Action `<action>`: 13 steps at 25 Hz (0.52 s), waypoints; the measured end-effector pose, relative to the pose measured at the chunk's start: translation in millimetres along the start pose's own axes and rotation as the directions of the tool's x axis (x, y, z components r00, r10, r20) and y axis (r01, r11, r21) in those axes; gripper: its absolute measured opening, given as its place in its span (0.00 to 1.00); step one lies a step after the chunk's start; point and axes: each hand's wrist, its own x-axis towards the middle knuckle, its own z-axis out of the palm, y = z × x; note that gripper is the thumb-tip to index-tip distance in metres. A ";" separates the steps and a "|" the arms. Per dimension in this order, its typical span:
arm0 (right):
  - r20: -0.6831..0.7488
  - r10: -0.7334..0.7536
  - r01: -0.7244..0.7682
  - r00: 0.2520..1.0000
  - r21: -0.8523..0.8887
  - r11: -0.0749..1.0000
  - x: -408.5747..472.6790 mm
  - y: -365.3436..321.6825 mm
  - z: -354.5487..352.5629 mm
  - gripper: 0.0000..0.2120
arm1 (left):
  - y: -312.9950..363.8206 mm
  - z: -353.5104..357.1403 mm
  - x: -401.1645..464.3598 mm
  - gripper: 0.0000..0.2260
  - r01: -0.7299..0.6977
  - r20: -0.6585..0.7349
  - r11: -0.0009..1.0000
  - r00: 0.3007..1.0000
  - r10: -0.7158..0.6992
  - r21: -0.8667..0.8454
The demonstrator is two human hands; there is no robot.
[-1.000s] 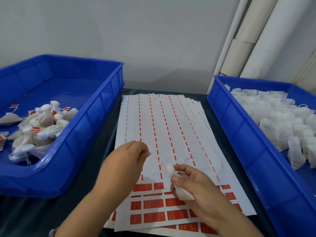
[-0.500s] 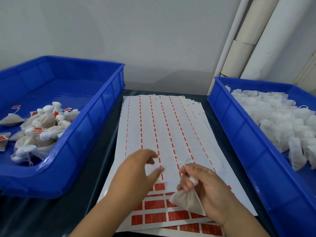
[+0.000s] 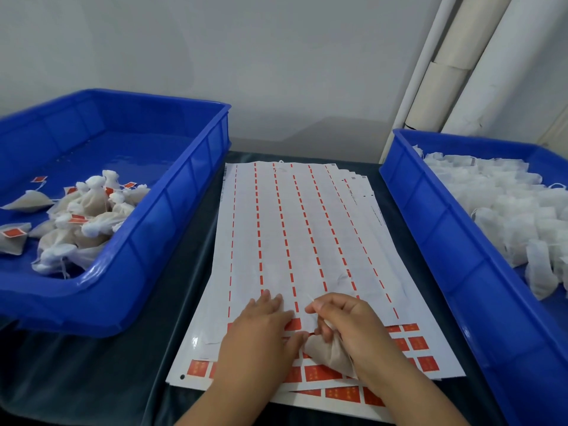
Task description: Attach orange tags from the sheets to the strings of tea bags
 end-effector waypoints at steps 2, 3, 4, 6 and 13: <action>0.029 -0.001 0.002 1.000 -0.034 0.999 -1.0 -1.0 0.8 0.10 | 1.8 0.3 -0.6 0.20 -0.034 0.022 0.999 0.999 0.035 -0.013; 0.044 -0.011 0.013 0.999 -0.050 0.999 -1.8 -1.4 0.6 0.10 | 2.7 0.0 -1.3 0.20 -0.034 0.016 0.999 0.999 0.034 -0.035; 0.049 -0.031 0.035 0.998 -0.071 0.997 -2.3 -1.7 0.0 0.10 | 2.6 -0.6 -2.4 0.20 -0.024 0.003 0.998 1.000 0.024 -0.060; 0.008 -0.100 0.100 0.995 -0.177 0.979 -1.8 -1.0 -1.7 0.10 | 1.0 -2.2 -4.8 0.23 -0.004 -0.023 0.995 1.000 0.001 -0.098; 0.087 -0.163 0.182 0.983 -0.610 0.772 -1.2 -4.6 1.3 0.16 | -1.4 -9.8 -5.1 0.22 0.011 0.003 0.995 1.000 -0.011 -0.104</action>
